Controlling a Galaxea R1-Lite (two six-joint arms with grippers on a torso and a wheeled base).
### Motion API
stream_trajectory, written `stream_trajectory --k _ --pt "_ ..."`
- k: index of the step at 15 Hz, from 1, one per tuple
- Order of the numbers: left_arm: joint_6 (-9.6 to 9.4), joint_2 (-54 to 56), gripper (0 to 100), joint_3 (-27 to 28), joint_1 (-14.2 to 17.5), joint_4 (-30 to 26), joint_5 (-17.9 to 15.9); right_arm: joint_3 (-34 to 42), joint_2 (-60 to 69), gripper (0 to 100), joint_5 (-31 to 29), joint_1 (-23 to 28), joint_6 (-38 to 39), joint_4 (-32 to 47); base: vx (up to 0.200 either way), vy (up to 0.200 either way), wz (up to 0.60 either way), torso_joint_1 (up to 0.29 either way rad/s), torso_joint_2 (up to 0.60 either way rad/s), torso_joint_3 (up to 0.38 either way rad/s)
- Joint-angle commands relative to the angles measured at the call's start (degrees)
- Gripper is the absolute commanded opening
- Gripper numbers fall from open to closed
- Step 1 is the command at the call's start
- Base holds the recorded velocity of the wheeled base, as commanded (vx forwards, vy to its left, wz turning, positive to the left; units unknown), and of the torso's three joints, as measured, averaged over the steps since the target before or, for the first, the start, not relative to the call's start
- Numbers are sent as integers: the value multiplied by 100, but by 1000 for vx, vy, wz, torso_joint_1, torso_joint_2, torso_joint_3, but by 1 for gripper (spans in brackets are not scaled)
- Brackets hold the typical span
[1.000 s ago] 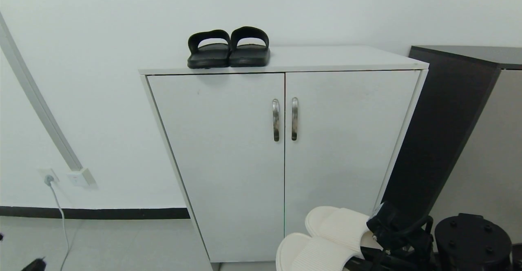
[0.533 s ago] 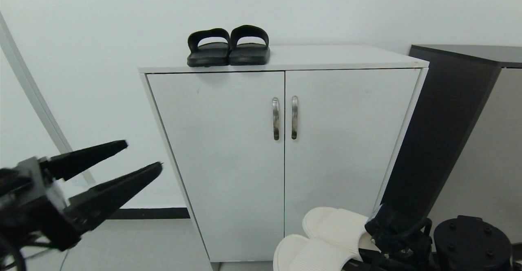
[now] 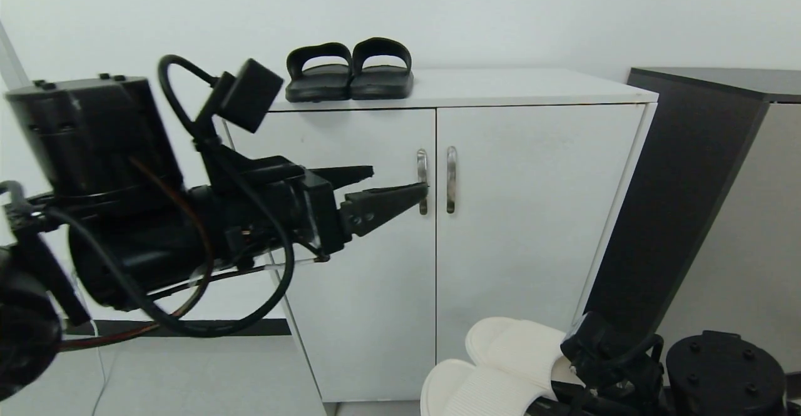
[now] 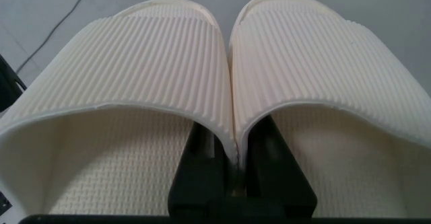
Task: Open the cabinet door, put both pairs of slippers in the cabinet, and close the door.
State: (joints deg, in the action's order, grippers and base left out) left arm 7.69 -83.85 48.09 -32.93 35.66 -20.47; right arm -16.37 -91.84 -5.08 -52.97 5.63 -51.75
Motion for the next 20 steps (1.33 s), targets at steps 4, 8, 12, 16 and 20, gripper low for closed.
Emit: stream_trajectory --k 4,8,12,16,20 --pt "426 -1160 100 719 -223 214 -757 11 -9 0 34 -3 -1 -2 0 0 0 0 0 0" --pt "1041 -1740 100 1352 -320 240 -985 20 -114 0 60 -3 -1 -2 0 0 0 0 0 0" --pt "1200 -1978 100 1695 -311 205 -1196 29 -141 0 60 -21 -1 -2 0 0 0 0 0 0" --pt "1182 -2127 100 1765 -284 170 -625 29 -141 0 60 -12 -1 -2 0 0 0 0 0 0" --pt "1173 -2136 100 1941 -284 -41 78 29 -141 0 51 -12 -1 -2 0 0 0 0 0 0"
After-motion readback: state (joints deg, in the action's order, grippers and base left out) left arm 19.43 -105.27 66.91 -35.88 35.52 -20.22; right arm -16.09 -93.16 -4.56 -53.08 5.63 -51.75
